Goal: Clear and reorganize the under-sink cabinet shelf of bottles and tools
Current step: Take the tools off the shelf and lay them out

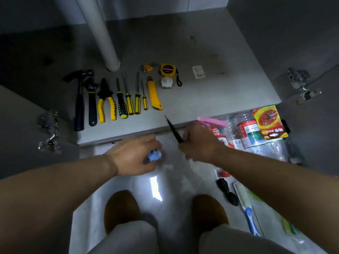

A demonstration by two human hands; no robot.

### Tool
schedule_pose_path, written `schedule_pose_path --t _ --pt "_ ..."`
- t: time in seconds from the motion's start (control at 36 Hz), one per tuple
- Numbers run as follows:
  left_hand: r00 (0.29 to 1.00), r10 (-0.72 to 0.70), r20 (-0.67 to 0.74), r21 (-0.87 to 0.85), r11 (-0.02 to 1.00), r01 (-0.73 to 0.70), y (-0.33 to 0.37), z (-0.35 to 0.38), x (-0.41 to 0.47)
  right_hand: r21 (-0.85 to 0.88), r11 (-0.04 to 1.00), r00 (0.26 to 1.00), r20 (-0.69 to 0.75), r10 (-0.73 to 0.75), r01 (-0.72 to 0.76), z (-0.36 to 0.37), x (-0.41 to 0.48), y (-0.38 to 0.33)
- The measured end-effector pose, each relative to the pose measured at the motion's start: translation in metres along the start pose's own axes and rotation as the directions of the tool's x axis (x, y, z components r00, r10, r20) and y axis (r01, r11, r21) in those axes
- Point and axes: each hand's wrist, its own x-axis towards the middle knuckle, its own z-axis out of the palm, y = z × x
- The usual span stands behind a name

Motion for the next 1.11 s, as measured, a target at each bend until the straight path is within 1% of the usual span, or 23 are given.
schedule_pose_path --t 0.06,0.08,0.17,0.31,0.39,0.44,0.5,0.56,0.61,0.69,0.75,0.78,0.83,0.92,0.97,1.03,1.11 --pt "0.989 -0.004 0.146 -0.036 0.999 0.009 -0.002 0.010 -0.010 -0.004 0.998 0.988 0.143 0.059 -0.059 0.022 -0.010 0.012" --pt "0.980 -0.012 0.198 -0.051 0.998 0.023 -0.004 0.015 -0.012 -0.009 0.996 0.979 0.184 0.088 -0.087 0.033 -0.011 0.020" --pt "0.957 -0.069 0.281 -0.079 0.992 0.095 -0.012 0.030 -0.011 -0.033 0.981 0.960 0.203 0.194 -0.191 0.061 -0.009 0.042" --pt "0.946 -0.189 0.264 -0.163 0.958 0.237 -0.026 0.049 0.003 0.015 0.952 0.942 0.150 0.300 -0.305 0.087 0.011 0.068" --pt "0.944 -0.239 0.226 -0.238 0.927 0.291 -0.028 0.056 0.011 0.037 0.941 0.940 0.072 0.332 -0.336 0.093 0.023 0.074" --pt "0.948 -0.247 0.202 -0.291 0.909 0.299 -0.026 0.059 0.015 0.143 0.920 0.931 0.055 0.361 -0.365 0.096 0.029 0.075" --pt "0.950 -0.243 0.195 -0.322 0.899 0.296 -0.021 0.061 0.018 0.291 0.878 0.924 0.072 0.375 -0.379 0.099 0.031 0.074" --pt "0.947 -0.241 0.211 -0.337 0.892 0.302 -0.015 0.062 0.022 0.397 0.847 0.932 0.074 0.354 -0.353 0.102 0.027 0.071" --pt "0.939 -0.252 0.236 -0.357 0.876 0.325 -0.008 0.061 0.026 0.413 0.860 0.952 0.062 0.300 -0.298 0.103 0.020 0.068" --pt "0.939 -0.251 0.235 -0.386 0.863 0.327 0.003 0.061 0.032 0.455 0.876 0.986 0.122 0.117 -0.160 0.108 0.004 0.063" --pt "0.939 -0.252 0.233 -0.424 0.843 0.331 0.011 0.062 0.037 0.493 0.868 0.987 0.157 -0.023 -0.059 0.113 -0.006 0.061" --pt "0.938 -0.254 0.236 -0.433 0.837 0.335 0.014 0.062 0.039 0.474 0.880 0.988 0.148 -0.049 -0.027 0.116 -0.010 0.060" --pt "0.931 -0.270 0.245 -0.454 0.817 0.356 0.020 0.064 0.044 0.424 0.906 0.995 0.082 -0.049 0.009 0.120 -0.016 0.060" --pt "0.914 -0.317 0.254 -0.539 0.738 0.406 0.028 0.063 0.050 0.371 0.927 0.998 -0.030 -0.053 0.060 0.118 -0.017 0.064" --pt "0.908 -0.329 0.259 -0.587 0.693 0.419 0.032 0.063 0.055 0.329 0.941 0.995 -0.075 -0.062 0.083 0.113 -0.015 0.069" --pt "0.909 -0.322 0.266 -0.629 0.656 0.416 0.036 0.062 0.058 0.262 0.959 0.990 -0.121 -0.074 0.104 0.109 -0.011 0.079" --pt "0.912 -0.273 0.308 -0.666 0.622 0.411 0.039 0.060 0.063 0.172 0.980 0.988 -0.131 -0.079 0.101 0.108 -0.006 0.094"
